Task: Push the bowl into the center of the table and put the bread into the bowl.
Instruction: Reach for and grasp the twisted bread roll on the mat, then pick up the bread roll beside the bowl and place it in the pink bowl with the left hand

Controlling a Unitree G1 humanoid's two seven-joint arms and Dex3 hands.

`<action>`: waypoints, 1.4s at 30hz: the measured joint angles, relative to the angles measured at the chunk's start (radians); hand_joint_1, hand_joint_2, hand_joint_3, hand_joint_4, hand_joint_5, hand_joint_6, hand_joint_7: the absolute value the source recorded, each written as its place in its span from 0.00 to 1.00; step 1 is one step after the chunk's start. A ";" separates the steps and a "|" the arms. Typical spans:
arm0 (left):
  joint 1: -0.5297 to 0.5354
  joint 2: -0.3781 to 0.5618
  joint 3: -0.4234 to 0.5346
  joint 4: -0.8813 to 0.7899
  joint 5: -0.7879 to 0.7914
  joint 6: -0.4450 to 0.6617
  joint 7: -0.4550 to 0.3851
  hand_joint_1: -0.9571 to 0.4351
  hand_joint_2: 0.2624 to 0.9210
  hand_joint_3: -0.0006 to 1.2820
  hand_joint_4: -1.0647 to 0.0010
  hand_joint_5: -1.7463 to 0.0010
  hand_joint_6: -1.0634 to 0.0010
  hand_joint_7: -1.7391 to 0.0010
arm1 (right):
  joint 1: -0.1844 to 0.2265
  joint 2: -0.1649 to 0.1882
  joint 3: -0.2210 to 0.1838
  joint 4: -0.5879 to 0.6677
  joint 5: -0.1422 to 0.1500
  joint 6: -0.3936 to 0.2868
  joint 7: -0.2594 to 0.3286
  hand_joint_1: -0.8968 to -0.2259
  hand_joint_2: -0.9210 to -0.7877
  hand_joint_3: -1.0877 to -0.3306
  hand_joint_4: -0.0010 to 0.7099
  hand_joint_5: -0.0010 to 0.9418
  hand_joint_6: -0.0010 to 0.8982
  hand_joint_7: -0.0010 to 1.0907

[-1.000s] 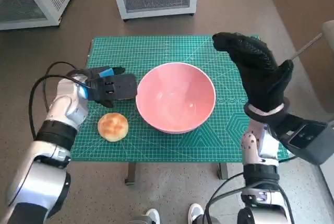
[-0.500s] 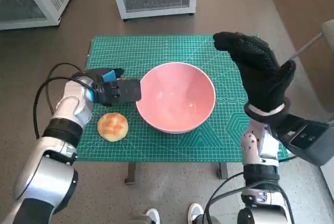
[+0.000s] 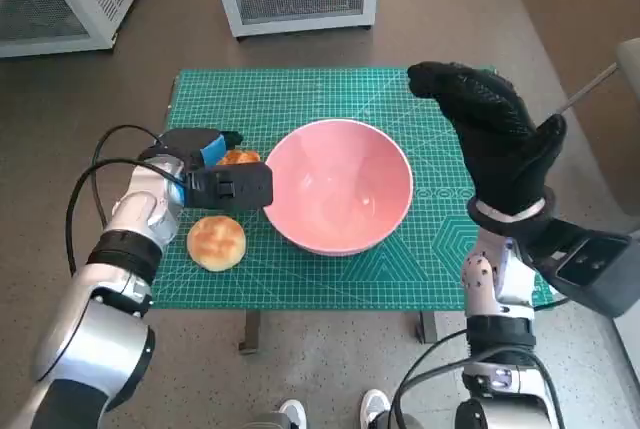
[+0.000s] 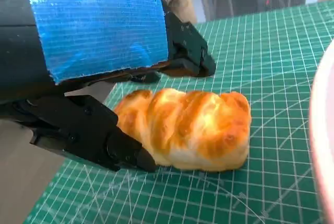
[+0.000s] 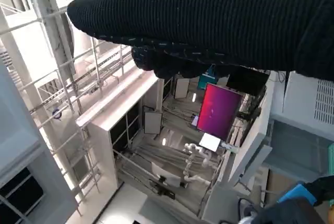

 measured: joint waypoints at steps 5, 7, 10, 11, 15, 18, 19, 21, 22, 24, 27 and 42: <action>0.000 0.008 -0.005 0.009 0.005 -0.047 0.042 0.69 1.00 0.10 0.42 0.26 0.45 0.35 | 0.009 0.000 0.000 -0.009 0.002 0.008 0.000 0.72 0.00 0.80 0.35 0.00 0.03 0.57; 0.000 0.013 -0.003 0.010 0.004 -0.062 0.050 0.69 1.00 0.09 0.43 0.27 0.44 0.34 | 0.011 0.000 0.001 -0.014 0.002 0.011 0.000 0.71 0.00 0.81 0.35 0.00 0.03 0.56; 0.000 0.021 0.002 0.010 0.000 -0.072 0.051 0.69 1.00 0.09 0.43 0.27 0.44 0.32 | 0.016 0.000 0.002 -0.025 0.003 0.017 0.000 0.71 0.00 0.81 0.35 0.01 0.04 0.56; 0.000 0.022 0.004 0.009 -0.002 -0.074 0.051 0.69 1.00 0.10 0.43 0.27 0.45 0.32 | 0.018 0.000 0.002 -0.026 0.003 0.018 0.000 0.70 0.00 0.81 0.35 0.01 0.04 0.56; 0.000 0.039 0.027 -0.006 -0.014 -0.078 0.050 0.69 1.00 0.10 0.43 0.28 0.48 0.30 | 0.024 0.000 0.003 -0.035 0.003 0.023 0.000 0.70 0.00 0.82 0.35 0.01 0.04 0.56; 0.001 0.062 0.055 -0.045 -0.034 -0.080 0.047 0.69 1.00 0.11 0.43 0.30 0.48 0.27 | 0.025 0.000 0.003 -0.039 0.003 0.026 0.000 0.70 0.00 0.82 0.36 0.01 0.04 0.56; 0.001 0.072 0.065 -0.066 -0.038 -0.081 0.046 0.69 1.00 0.11 0.43 0.30 0.48 0.27 | 0.025 0.000 0.003 -0.040 0.004 0.027 0.000 0.70 0.00 0.82 0.36 0.01 0.04 0.56; 0.002 0.093 0.085 -0.120 -0.046 -0.080 0.043 0.69 1.00 0.11 0.44 0.30 0.47 0.27 | 0.025 0.000 0.003 -0.041 0.004 0.028 0.000 0.71 0.00 0.82 0.36 0.01 0.04 0.56; 0.003 0.103 0.096 -0.151 -0.050 -0.080 0.042 0.69 1.00 0.10 0.43 0.31 0.47 0.27 | 0.025 0.001 0.003 -0.041 0.006 0.029 0.000 0.71 0.00 0.82 0.36 0.01 0.04 0.55; 0.006 0.125 0.117 -0.220 -0.058 -0.078 0.039 0.69 1.00 0.10 0.42 0.31 0.46 0.27 | 0.025 0.001 0.003 -0.042 0.010 0.032 0.000 0.71 0.00 0.82 0.36 0.01 0.04 0.55; 0.018 0.156 0.152 -0.335 -0.070 -0.073 0.038 0.69 1.00 0.08 0.39 0.32 0.45 0.29 | 0.025 0.001 0.004 -0.042 0.011 0.035 0.000 0.71 0.00 0.82 0.36 0.01 0.04 0.55; 0.201 0.197 0.325 -0.921 -0.104 -0.012 0.023 0.69 1.00 0.06 0.33 0.37 0.45 0.29 | 0.025 0.002 0.008 -0.044 0.010 0.035 0.000 0.72 0.00 0.81 0.35 0.00 0.04 0.56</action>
